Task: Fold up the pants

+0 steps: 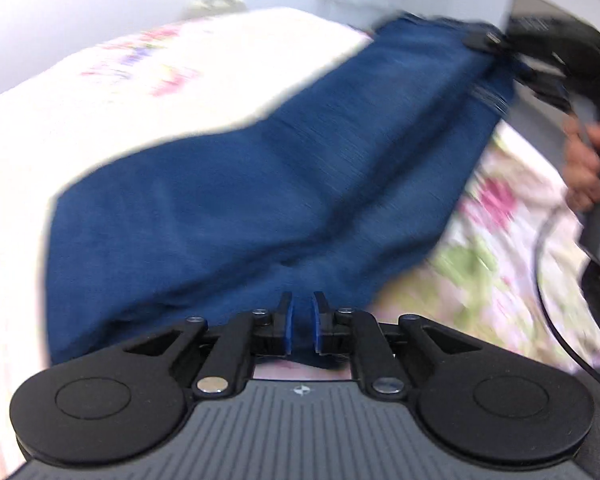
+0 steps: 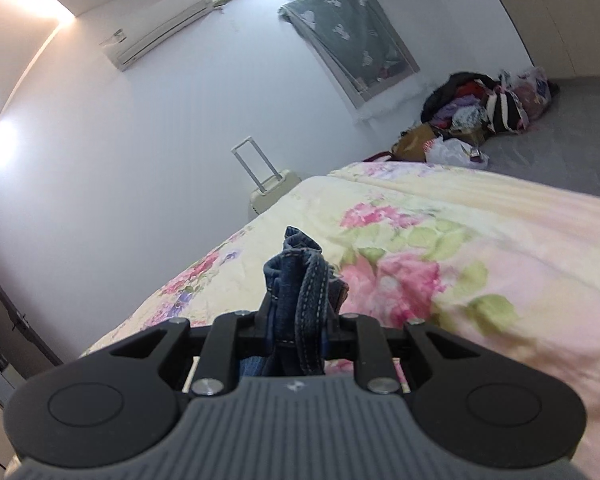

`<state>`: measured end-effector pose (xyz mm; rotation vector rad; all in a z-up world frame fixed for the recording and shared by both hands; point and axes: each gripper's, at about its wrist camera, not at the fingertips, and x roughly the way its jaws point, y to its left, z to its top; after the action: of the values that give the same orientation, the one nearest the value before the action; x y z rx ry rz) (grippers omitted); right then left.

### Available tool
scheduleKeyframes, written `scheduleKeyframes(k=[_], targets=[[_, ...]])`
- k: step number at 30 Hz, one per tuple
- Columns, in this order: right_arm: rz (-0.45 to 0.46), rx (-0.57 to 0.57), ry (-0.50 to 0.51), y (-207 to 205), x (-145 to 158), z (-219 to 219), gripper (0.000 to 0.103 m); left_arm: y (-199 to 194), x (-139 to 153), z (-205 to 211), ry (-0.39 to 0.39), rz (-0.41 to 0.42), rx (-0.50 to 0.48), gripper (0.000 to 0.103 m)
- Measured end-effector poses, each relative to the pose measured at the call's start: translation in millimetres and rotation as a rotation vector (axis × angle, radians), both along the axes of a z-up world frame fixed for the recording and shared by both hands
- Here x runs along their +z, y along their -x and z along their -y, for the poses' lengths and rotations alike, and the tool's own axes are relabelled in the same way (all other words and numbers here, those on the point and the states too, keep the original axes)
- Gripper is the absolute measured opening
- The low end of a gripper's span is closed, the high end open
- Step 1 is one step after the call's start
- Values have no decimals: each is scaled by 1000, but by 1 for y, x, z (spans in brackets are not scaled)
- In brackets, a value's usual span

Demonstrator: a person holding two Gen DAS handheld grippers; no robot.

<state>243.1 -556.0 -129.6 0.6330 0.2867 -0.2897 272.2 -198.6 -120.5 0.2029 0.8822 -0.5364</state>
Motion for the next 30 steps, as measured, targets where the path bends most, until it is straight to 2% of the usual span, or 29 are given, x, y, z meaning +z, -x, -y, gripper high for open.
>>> scheduleKeyframes(k=[4,8,12,15,19,24,25,27,29,30], targets=[[1,68,169,-8,43,-48,15,-15,21,-57,16,70,134,15],[-8,129,333,-18,73,-107,15,-30,32,-116,46,114,259,15],[-18,203,460,-32,91,-175,15,-41,32,-173,82,146,375,15],[-39,283,566,-45,90,-238,15,-48,22,-210,143,124,448,15],[-111,451,687,-60,62,-326,16,-49,5,-245,207,69,478,15],[-364,741,743,-73,-26,-418,15,-54,-15,-260,299,-18,464,15],[-397,764,769,-69,-44,-429,16,-54,-18,-261,318,-35,457,15],[-396,757,818,-65,-61,-432,17,-56,-21,-263,351,-60,443,18],[-412,760,773,-67,-58,-429,21,-59,-23,-263,387,-78,432,20],[-419,767,732,-69,-57,-421,27,-60,-23,-262,411,-87,422,23]])
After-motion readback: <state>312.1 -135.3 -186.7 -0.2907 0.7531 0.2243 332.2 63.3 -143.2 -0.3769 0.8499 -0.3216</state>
